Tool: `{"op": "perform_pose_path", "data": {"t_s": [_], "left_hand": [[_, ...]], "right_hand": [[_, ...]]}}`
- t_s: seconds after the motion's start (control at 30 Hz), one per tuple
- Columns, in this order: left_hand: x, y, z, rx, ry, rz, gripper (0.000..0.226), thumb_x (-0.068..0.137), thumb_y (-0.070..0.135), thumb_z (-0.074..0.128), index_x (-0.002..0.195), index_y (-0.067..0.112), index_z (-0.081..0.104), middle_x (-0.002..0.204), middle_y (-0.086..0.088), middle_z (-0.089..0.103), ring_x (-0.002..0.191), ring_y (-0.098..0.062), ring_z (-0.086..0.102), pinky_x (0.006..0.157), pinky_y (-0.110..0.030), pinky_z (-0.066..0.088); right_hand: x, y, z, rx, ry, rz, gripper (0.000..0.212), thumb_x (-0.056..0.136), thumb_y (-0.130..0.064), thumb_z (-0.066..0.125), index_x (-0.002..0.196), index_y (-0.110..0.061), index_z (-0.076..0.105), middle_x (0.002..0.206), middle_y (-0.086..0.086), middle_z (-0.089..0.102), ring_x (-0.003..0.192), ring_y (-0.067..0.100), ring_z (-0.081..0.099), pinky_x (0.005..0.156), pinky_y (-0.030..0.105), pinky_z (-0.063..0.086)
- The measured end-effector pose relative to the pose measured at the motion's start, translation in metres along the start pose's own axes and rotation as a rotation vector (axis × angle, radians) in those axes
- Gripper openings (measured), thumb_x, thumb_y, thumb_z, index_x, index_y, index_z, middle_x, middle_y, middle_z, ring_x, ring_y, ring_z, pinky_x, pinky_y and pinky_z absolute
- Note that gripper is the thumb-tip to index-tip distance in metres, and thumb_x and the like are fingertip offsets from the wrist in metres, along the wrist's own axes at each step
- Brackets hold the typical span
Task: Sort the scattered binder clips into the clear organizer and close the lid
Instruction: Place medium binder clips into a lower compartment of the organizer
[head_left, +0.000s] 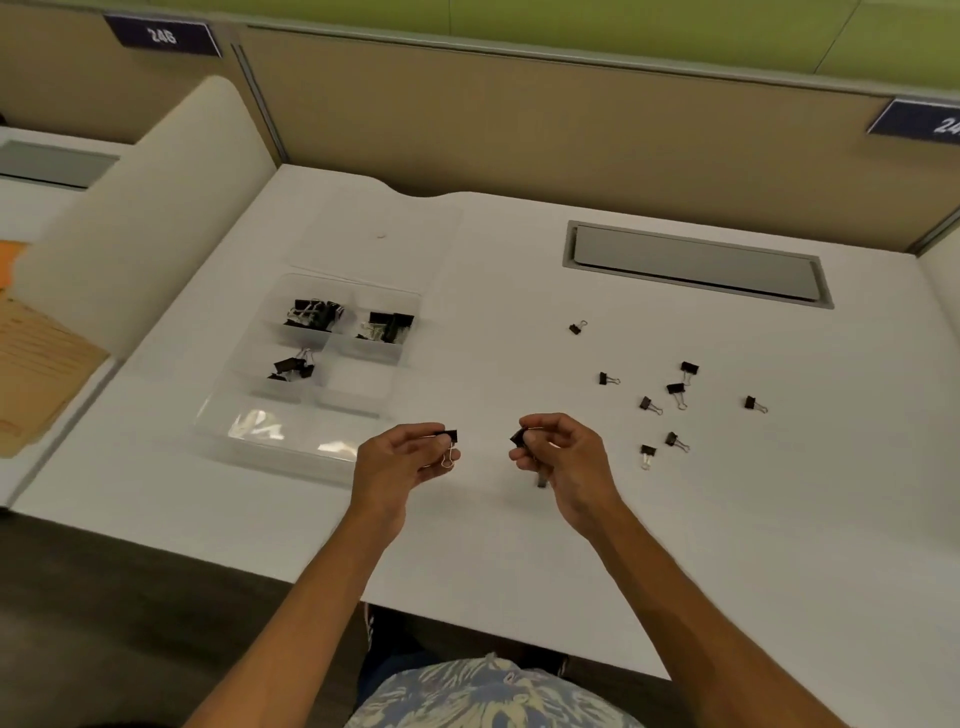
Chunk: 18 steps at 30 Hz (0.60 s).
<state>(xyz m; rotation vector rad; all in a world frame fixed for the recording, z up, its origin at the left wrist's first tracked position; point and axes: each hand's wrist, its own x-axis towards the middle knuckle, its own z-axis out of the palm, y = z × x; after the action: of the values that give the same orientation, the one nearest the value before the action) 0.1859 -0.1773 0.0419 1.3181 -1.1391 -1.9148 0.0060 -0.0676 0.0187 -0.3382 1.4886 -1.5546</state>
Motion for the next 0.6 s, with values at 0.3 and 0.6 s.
{"op": "perform_pose_path", "data": {"t_s": [0.3,0.6], "left_hand": [[0.05,0.048,-0.122,0.173,0.025,0.104,0.019,0.082,0.004,0.074,0.1,0.01,0.073,0.085,-0.011,0.075,0.073,-0.023,0.07,0.073,-0.031,0.057],[0.097,0.089,-0.194,0.257,-0.026,0.129,0.018,0.083,0.008,0.074,0.101,0.011,0.074,0.081,-0.01,0.075,0.066,-0.022,0.069,0.065,-0.027,0.057]], "right_hand": [[0.013,0.024,0.137,0.03,0.025,-0.046,0.019,0.088,0.009,0.062,0.107,0.005,0.066,0.085,0.025,0.07,0.075,0.031,0.069,0.072,0.032,0.058],[0.04,0.033,0.226,-0.008,0.12,-0.069,0.017,0.085,0.008,0.067,0.102,0.005,0.068,0.089,0.028,0.071,0.071,0.029,0.068,0.068,0.031,0.058]]}}
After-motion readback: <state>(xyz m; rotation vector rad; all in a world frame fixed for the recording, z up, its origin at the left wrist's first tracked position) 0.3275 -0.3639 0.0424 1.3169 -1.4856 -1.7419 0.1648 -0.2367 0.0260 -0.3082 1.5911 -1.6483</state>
